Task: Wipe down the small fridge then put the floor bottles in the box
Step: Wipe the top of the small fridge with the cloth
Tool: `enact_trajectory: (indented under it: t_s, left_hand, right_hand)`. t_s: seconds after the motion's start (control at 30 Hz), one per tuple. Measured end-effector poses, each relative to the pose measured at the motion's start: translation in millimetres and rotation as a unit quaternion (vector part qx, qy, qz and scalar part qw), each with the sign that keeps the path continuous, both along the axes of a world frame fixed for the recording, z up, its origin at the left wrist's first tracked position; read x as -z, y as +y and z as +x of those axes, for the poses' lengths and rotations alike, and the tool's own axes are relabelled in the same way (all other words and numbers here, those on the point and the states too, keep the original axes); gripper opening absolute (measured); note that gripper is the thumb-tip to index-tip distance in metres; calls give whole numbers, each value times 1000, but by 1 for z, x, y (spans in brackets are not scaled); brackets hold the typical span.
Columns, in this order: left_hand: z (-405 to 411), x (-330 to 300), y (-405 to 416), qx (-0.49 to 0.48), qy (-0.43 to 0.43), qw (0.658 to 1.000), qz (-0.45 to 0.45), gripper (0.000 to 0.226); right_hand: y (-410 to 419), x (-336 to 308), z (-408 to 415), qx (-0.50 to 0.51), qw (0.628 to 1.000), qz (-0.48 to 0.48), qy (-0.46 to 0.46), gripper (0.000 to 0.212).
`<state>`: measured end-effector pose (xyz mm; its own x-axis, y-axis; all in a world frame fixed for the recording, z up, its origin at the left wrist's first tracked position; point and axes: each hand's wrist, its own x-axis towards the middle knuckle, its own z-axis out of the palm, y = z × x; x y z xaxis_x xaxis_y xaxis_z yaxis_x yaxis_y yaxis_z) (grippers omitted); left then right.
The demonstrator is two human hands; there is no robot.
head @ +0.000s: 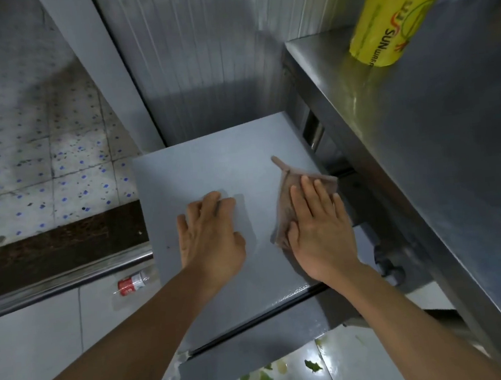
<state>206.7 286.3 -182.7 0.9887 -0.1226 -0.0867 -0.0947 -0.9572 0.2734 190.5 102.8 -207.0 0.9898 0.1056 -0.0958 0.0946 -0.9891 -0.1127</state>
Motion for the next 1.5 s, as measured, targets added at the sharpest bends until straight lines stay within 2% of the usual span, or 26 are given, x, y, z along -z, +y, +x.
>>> enact_trajectory:
  t_s: [0.1,0.27,0.43,0.53,0.73,0.83,1.0,1.1,1.17,1.27,1.33,1.4,1.5]
  left_hand:
    - [3,6,-7,11,2,1000,1,57]
    - [5,10,-7,8,7,1000,26,58]
    - [4,7,-9,4,18,999,38,56]
    - [0,3,-6,20,31,999,40,55]
    - [-41,-6,15,-5,-38,999,27,50]
    - [-53,-6,31,-32,-28,998,40,54]
    - [-67,-5,43,-18,8,999,42,57]
    - [-80,-8,42,-44,9,998,32,57]
    - [-92,-7,44,-76,-2,997,19,56]
    - [-108,-3,47,-123,7,992,-12,55]
    - [-114,2,49,-121,17,992,-39,55]
    - [-117,6,49,-116,13,991,-57,55]
    - [-117,6,50,-125,7,989,-75,56]
  right_hand:
    - [-4,0,40,40,999,11,-8,68]
    - [-11,-7,107,68,996,53,23,75]
    - [-19,-18,48,83,994,56,37,79]
    - [-24,-24,-8,98,994,14,49,83]
    - [-18,-26,-17,76,994,-50,55,82]
    - [-3,-21,-21,57,995,-64,45,78]
    - [52,-13,-58,-71,996,8,48,79]
    - [40,-14,-72,-155,988,-7,17,70]
    - [14,-15,-60,-147,988,-38,13,71]
    - [-12,-12,-26,-28,998,-47,28,73]
    - [-4,-13,-14,13,999,-26,31,77]
    - [17,-9,-15,-23,999,-7,23,76]
    - [50,-3,-36,-135,990,30,4,71]
